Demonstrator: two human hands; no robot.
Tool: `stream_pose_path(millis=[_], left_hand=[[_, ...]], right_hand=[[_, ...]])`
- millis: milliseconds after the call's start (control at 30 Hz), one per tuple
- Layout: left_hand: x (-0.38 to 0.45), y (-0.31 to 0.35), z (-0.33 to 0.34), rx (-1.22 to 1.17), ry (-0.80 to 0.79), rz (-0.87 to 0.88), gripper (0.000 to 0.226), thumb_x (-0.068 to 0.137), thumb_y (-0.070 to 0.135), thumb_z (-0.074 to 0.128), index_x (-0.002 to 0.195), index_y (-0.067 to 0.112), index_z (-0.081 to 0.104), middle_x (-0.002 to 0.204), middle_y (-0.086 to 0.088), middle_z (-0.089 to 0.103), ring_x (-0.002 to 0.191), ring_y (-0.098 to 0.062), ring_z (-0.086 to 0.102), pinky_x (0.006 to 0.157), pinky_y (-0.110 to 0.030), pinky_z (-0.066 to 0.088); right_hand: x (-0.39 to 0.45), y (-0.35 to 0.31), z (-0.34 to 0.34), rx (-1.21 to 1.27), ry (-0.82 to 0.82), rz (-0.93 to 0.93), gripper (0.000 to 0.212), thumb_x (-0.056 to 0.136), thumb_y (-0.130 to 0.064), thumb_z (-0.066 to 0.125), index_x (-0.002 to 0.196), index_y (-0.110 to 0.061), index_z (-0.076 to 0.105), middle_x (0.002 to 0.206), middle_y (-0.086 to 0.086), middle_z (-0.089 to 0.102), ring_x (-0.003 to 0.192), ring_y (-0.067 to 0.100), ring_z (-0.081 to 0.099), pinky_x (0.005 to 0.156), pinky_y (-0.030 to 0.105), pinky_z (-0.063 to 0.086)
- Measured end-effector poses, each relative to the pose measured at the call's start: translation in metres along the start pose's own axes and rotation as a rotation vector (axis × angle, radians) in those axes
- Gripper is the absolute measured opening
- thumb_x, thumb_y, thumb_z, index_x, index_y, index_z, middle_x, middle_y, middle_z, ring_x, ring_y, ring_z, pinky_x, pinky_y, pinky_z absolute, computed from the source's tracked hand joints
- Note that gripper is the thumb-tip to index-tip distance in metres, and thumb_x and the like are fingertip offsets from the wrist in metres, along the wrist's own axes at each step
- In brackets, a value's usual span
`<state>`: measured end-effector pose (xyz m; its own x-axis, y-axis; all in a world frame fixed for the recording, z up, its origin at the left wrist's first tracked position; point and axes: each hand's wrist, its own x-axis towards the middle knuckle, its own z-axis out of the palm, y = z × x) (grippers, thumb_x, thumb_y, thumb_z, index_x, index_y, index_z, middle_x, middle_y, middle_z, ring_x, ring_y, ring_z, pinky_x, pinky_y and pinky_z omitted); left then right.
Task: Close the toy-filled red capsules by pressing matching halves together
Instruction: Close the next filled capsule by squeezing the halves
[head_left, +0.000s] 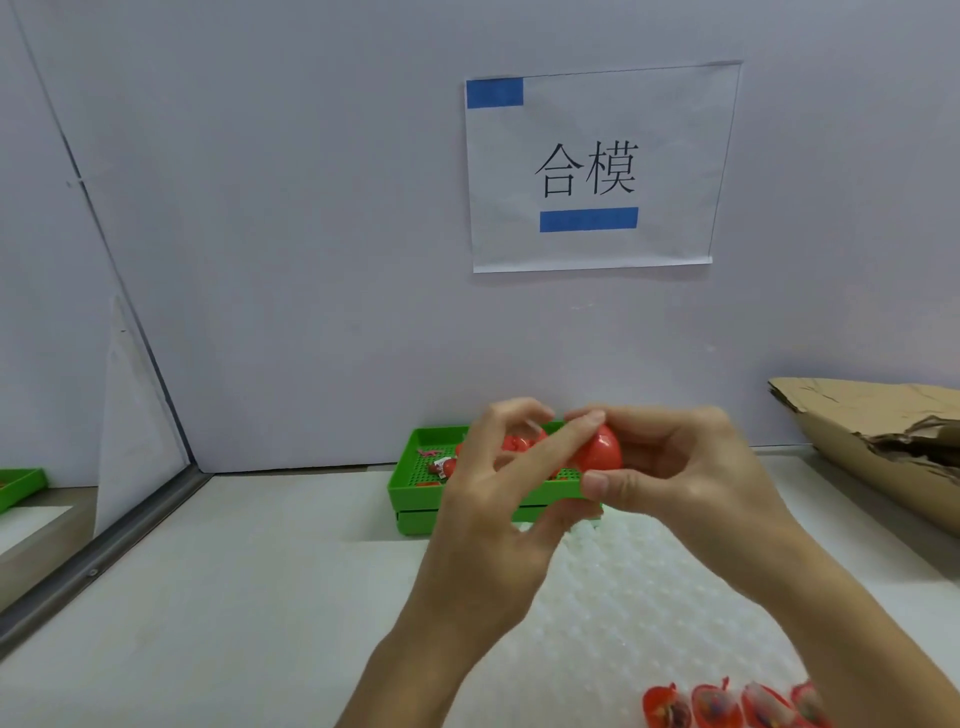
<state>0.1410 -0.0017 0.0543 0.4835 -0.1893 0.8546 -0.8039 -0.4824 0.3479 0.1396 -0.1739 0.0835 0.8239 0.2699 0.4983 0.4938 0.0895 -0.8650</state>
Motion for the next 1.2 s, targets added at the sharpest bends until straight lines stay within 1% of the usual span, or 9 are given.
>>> stream_pose_path(millis=[133, 333, 500, 633, 733, 800, 1033, 1100, 1200], left_hand=[[0.000, -0.002, -0.002, 0.042, -0.015, 0.167, 0.042, 0.088, 0.001, 0.068, 0.129, 0.010, 0.063, 0.136, 0.001, 0.061, 0.131, -0.009, 0.053, 0.106, -0.028, 0.046], [-0.003, -0.004, 0.003, 0.031, -0.023, 0.147, 0.045, 0.082, -0.010, 0.070, 0.125, 0.002, 0.064, 0.129, 0.001, 0.063, 0.126, -0.008, 0.057, 0.105, -0.023, 0.045], [-0.003, -0.003, 0.001, -0.033, -0.023, 0.045, 0.048, 0.081, -0.005, 0.071, 0.125, 0.013, 0.067, 0.121, 0.008, 0.070, 0.118, -0.002, 0.061, 0.097, -0.030, 0.052], [-0.002, -0.001, -0.004, -0.086, -0.067, -0.138, 0.074, 0.079, 0.000, 0.071, 0.143, 0.032, 0.048, 0.114, 0.025, 0.069, 0.114, 0.004, 0.060, 0.099, -0.016, 0.046], [0.000, -0.002, -0.006, -0.040, -0.093, -0.074, 0.049, 0.077, 0.001, 0.069, 0.118, 0.027, 0.066, 0.106, 0.018, 0.066, 0.105, -0.001, 0.060, 0.090, -0.024, 0.051], [0.001, -0.001, -0.006, -0.018, -0.080, -0.039, 0.040, 0.076, -0.002, 0.068, 0.109, 0.021, 0.068, 0.103, 0.018, 0.064, 0.101, -0.001, 0.059, 0.086, -0.023, 0.051], [0.000, -0.002, -0.004, 0.026, -0.010, -0.017, 0.041, 0.078, 0.000, 0.065, 0.109, 0.027, 0.064, 0.102, 0.013, 0.063, 0.099, -0.003, 0.059, 0.082, -0.027, 0.054], [0.001, -0.002, -0.004, 0.022, -0.002, -0.033, 0.039, 0.079, 0.002, 0.065, 0.107, 0.028, 0.064, 0.101, 0.015, 0.062, 0.097, -0.006, 0.061, 0.080, -0.029, 0.054], [0.002, -0.001, -0.006, -0.014, -0.017, -0.129, 0.037, 0.076, 0.006, 0.070, 0.106, 0.027, 0.068, 0.114, 0.021, 0.063, 0.109, -0.006, 0.061, 0.089, -0.024, 0.052]], right_hand=[[0.000, 0.000, 0.002, -0.035, -0.110, 0.051, 0.023, 0.072, -0.010, 0.079, 0.093, -0.019, 0.080, 0.088, 0.006, 0.079, 0.085, 0.019, 0.076, 0.071, 0.020, 0.057], [0.000, 0.011, 0.003, -0.004, -0.087, 0.102, 0.019, 0.070, -0.012, 0.075, 0.086, -0.018, 0.081, 0.084, 0.009, 0.078, 0.083, 0.022, 0.075, 0.073, 0.024, 0.057], [0.001, 0.021, 0.004, 0.187, -0.114, 0.216, 0.032, 0.073, -0.020, 0.079, 0.101, -0.004, 0.078, 0.097, 0.025, 0.074, 0.093, 0.034, 0.072, 0.084, 0.036, 0.059], [0.001, 0.024, 0.006, 0.280, -0.133, 0.298, 0.027, 0.083, -0.009, 0.071, 0.107, 0.003, 0.074, 0.102, 0.028, 0.070, 0.095, 0.034, 0.069, 0.096, 0.046, 0.056], [0.002, 0.026, 0.005, 0.305, -0.140, 0.309, 0.028, 0.080, -0.013, 0.073, 0.102, 0.004, 0.074, 0.094, 0.021, 0.071, 0.091, 0.030, 0.069, 0.094, 0.045, 0.056], [0.002, 0.026, 0.006, 0.342, -0.143, 0.321, 0.031, 0.079, -0.015, 0.072, 0.102, 0.005, 0.074, 0.095, 0.021, 0.071, 0.092, 0.030, 0.069, 0.094, 0.043, 0.056], [0.002, 0.021, 0.016, 0.552, -0.187, 0.324, 0.032, 0.088, -0.028, 0.065, 0.097, 0.001, 0.073, 0.083, 0.004, 0.071, 0.083, 0.019, 0.069, 0.092, 0.037, 0.057], [0.003, 0.024, 0.021, 0.568, -0.138, 0.315, 0.037, 0.086, -0.029, 0.068, 0.098, 0.005, 0.071, 0.083, 0.006, 0.070, 0.082, 0.019, 0.068, 0.095, 0.040, 0.056], [0.004, 0.027, 0.026, 0.560, -0.054, 0.301, 0.035, 0.084, -0.029, 0.072, 0.095, 0.004, 0.075, 0.089, 0.015, 0.069, 0.086, 0.024, 0.068, 0.083, 0.034, 0.059]])
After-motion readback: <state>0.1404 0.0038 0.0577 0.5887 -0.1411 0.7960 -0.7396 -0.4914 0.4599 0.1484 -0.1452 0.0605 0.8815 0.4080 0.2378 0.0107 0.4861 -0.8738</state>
